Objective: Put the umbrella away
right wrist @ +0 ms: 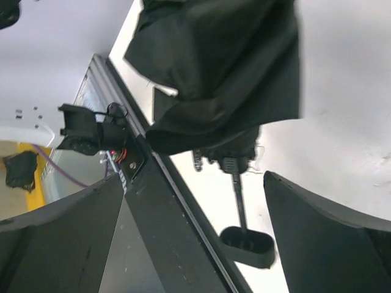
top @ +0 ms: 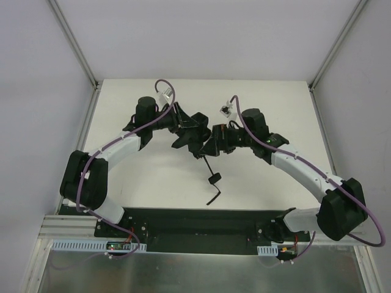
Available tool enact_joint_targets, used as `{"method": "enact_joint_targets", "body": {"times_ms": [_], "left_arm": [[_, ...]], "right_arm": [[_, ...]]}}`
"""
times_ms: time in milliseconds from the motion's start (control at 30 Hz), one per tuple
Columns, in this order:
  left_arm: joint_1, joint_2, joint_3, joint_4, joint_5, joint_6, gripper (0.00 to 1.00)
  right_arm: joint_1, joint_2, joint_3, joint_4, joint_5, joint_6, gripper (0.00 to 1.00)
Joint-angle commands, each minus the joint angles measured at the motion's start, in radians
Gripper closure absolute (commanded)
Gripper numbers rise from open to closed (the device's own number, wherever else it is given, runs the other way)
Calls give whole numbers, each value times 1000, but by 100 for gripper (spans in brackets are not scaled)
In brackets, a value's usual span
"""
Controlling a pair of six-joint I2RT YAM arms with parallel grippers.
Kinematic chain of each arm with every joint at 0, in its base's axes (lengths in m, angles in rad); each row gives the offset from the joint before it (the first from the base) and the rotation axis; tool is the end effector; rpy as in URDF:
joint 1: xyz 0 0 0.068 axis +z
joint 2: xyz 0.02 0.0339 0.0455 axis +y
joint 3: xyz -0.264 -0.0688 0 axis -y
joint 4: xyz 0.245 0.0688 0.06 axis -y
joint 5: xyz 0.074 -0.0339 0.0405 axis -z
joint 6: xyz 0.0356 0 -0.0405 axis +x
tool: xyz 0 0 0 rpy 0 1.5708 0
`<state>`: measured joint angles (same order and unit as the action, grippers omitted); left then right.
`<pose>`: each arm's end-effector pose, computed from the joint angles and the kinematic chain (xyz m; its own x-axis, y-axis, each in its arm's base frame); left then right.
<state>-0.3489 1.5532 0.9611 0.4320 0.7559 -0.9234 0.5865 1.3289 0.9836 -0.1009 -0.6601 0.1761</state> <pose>0.3213 -0.1429 0.2746 -0.7964 -0.3279 -0.5082 0.4143 0.3163 -0.8534 0.2376 0.1841 0.2993 -0.5112 -0.1735 -0.8418 -0.8210 0.3882 0.4186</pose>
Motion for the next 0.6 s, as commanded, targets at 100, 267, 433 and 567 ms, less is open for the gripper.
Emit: {"method": "enact_joint_targets", "body": {"times_ms": [100,267,433,567], "left_arm": [[-47,-162,207,-364,-239,462,100],[-99,-235,246,-455,-521,704,100],[-212,-257,129,-388,-710,825,100],[-280,-252,-77,-182,-786,822,100]], "right_arm": [[-178,-138,26,-15,177,83,0],[-264,-301,-32,-111,254,89,0],[-284,-425,-111,-154,260,94,0],[-284,-462,-146,-180,235,117,1]]}}
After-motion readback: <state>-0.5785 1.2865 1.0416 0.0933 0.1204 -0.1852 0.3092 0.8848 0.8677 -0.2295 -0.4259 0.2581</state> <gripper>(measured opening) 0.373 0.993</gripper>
